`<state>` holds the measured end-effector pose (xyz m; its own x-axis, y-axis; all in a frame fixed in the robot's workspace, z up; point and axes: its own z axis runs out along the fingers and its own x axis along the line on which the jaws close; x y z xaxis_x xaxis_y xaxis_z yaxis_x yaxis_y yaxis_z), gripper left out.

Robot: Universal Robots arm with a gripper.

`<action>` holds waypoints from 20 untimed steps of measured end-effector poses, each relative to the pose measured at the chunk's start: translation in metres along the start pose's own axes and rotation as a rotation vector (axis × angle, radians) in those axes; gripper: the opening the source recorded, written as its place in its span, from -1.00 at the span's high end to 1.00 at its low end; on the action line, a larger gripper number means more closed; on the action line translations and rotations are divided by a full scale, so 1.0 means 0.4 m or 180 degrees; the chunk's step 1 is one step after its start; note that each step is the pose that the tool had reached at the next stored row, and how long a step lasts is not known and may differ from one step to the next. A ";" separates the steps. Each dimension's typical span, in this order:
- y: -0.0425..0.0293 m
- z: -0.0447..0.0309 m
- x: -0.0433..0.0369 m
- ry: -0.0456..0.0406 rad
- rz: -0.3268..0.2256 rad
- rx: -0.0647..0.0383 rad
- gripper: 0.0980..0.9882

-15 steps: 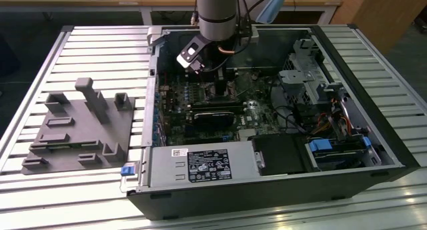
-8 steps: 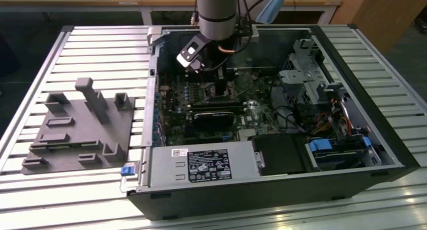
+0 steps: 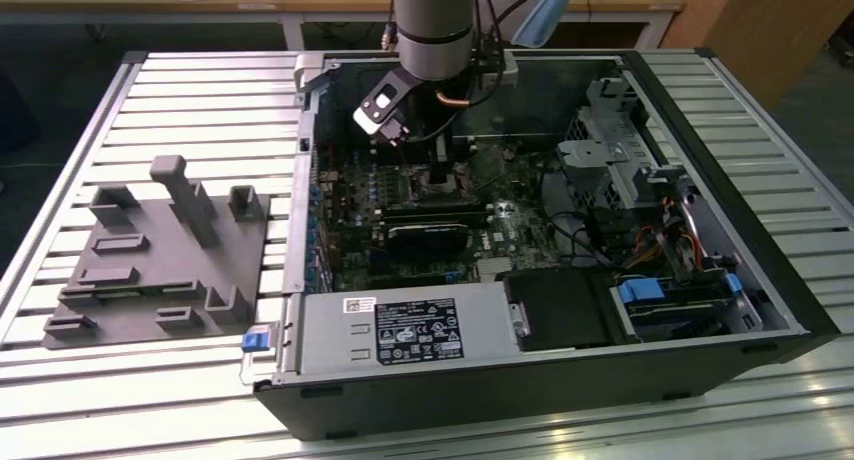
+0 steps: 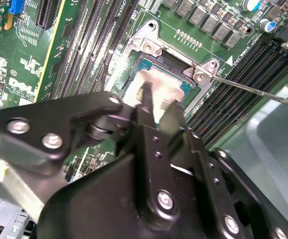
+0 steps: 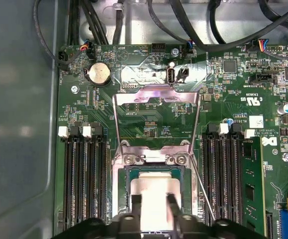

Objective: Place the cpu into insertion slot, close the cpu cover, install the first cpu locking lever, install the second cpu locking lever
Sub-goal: 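Place the cpu into insertion slot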

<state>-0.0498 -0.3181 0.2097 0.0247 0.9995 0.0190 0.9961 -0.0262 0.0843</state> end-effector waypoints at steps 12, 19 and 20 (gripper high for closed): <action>0.003 0.000 0.000 -0.0001 -0.0001 0.0001 0.98; 0.015 -0.007 0.001 0.0000 0.0000 0.0002 0.98; 0.016 -0.013 0.001 0.0000 0.0000 0.0002 0.98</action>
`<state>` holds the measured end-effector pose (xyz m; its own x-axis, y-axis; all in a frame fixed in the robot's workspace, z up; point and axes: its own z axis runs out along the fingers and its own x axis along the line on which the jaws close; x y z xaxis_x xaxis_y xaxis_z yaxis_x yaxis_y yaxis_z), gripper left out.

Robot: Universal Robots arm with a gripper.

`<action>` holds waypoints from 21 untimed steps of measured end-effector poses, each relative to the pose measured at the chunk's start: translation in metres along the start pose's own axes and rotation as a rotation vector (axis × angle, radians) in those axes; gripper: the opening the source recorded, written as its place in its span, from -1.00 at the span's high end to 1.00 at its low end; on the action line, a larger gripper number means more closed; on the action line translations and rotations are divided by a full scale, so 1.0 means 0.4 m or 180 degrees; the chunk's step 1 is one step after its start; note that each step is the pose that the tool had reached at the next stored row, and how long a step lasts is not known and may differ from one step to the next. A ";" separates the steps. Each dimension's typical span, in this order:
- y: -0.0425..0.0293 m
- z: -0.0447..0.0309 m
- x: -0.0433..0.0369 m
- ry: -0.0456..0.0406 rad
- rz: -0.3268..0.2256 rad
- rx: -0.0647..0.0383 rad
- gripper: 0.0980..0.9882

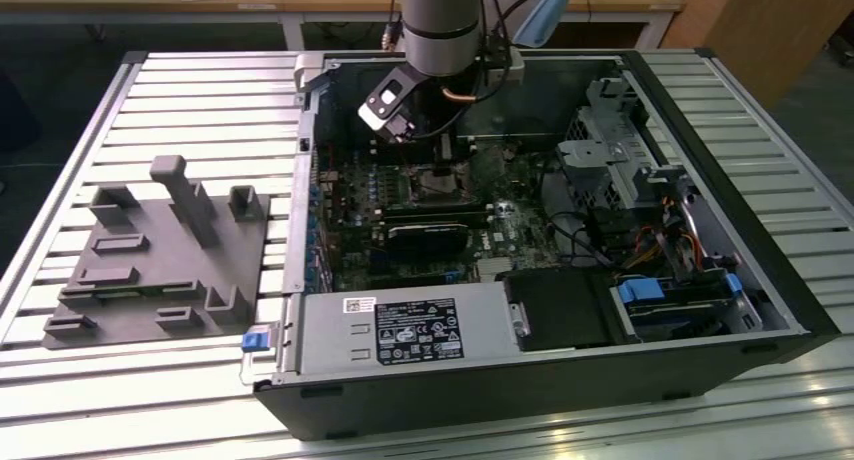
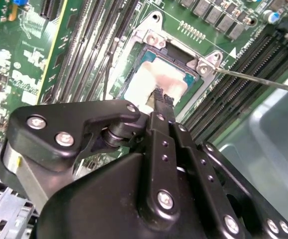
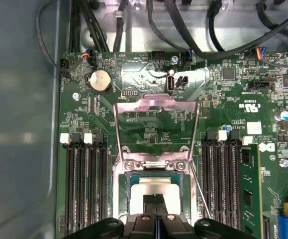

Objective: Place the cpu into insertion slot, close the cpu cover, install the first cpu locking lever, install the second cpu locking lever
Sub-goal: 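Place the cpu into insertion slot, then close the cpu cover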

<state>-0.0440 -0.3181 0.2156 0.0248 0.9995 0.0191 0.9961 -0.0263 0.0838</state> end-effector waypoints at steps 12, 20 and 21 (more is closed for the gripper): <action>0.007 -0.080 0.001 0.0000 0.0000 0.0000 0.98; 0.008 -0.091 0.002 0.0000 0.0000 0.0000 0.98; 0.008 -0.091 0.002 0.0000 0.0000 0.0000 0.98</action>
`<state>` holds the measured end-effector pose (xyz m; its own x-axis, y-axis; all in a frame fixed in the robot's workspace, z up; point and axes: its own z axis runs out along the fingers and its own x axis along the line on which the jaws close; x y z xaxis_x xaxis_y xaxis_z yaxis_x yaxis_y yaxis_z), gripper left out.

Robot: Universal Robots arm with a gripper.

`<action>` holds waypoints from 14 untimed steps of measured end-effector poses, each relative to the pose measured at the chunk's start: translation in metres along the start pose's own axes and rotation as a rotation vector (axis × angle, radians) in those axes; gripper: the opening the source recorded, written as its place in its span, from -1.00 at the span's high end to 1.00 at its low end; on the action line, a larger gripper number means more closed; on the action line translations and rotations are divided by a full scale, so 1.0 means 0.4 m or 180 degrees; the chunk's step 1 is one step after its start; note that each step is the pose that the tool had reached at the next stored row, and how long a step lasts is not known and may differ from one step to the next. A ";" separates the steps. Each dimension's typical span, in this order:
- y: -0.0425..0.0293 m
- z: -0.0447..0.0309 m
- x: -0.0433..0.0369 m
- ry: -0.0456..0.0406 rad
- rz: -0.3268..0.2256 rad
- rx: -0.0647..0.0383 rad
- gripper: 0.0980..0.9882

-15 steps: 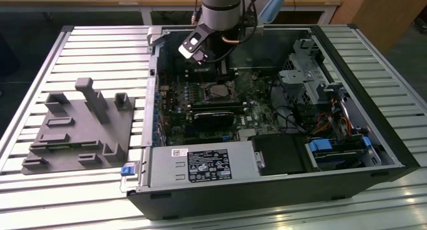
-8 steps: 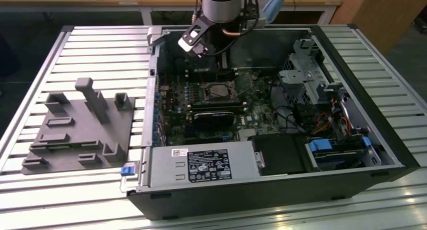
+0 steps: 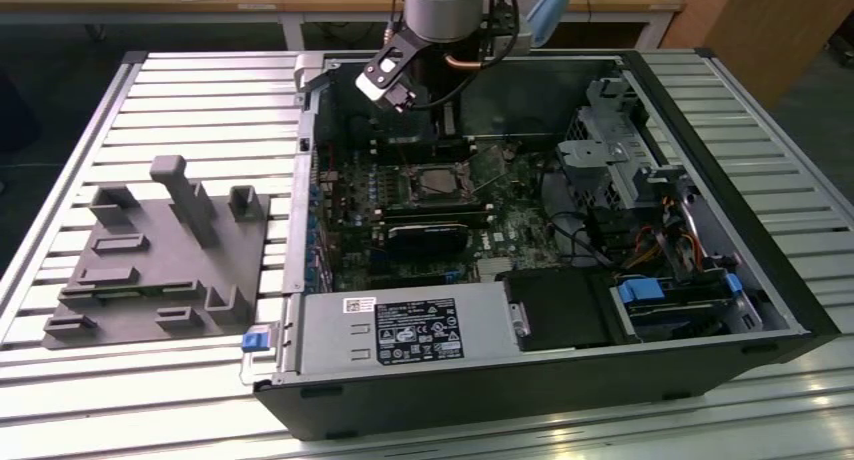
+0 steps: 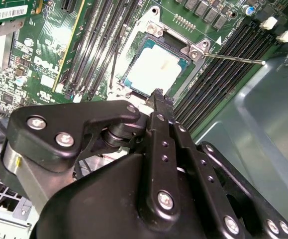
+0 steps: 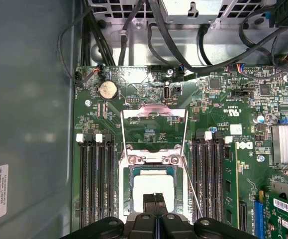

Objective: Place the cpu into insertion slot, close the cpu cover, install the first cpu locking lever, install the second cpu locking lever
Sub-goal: 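Close the cpu cover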

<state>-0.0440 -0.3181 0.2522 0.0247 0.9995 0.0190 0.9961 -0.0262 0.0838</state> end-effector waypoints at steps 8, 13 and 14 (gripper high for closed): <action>0.000 -0.001 0.000 0.0000 0.0000 0.0000 0.98; 0.030 0.002 0.001 0.0000 0.0000 0.0005 0.98; 0.038 0.002 0.001 0.0000 0.0000 0.0007 0.98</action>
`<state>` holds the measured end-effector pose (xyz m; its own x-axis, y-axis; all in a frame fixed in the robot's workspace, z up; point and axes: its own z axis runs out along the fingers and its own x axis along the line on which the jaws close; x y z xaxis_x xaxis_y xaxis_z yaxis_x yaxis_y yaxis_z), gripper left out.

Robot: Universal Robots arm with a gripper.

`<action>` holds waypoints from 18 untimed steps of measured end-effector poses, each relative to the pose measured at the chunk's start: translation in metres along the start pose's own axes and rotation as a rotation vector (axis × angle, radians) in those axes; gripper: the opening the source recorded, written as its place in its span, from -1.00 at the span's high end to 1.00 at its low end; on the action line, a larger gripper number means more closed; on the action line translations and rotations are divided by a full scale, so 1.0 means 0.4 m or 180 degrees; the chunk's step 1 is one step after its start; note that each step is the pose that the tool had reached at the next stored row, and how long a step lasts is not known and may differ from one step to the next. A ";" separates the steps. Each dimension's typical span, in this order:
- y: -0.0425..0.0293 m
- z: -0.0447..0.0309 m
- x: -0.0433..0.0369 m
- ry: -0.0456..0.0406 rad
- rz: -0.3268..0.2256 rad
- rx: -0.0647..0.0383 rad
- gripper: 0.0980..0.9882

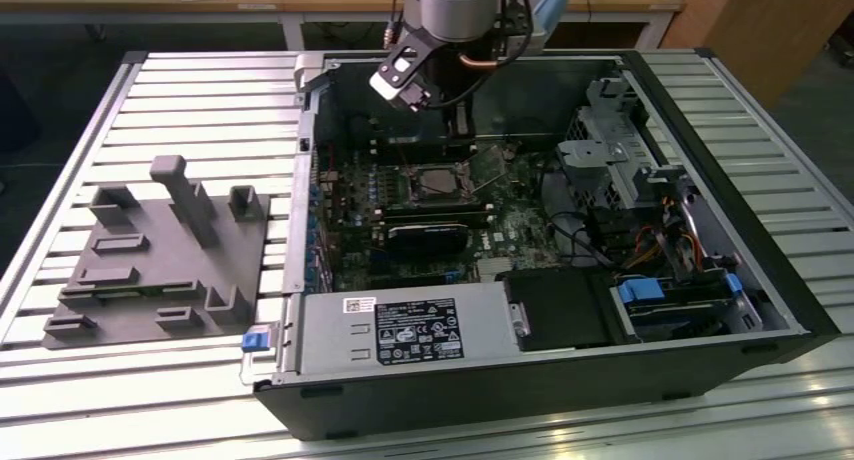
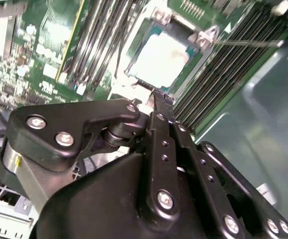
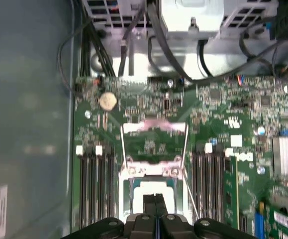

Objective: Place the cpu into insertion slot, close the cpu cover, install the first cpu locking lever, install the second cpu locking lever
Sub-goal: 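Close the cpu cover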

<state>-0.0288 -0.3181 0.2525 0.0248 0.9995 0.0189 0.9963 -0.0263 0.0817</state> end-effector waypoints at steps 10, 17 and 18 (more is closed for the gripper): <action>0.085 0.007 0.002 0.0000 0.0000 0.0016 0.98; 0.146 0.012 0.004 0.0000 0.0000 0.0026 0.98; 0.156 0.013 0.004 -0.0001 0.0000 0.0027 0.98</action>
<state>0.0338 -0.3180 0.2525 0.0249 0.9995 0.0187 0.9970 -0.0263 0.0732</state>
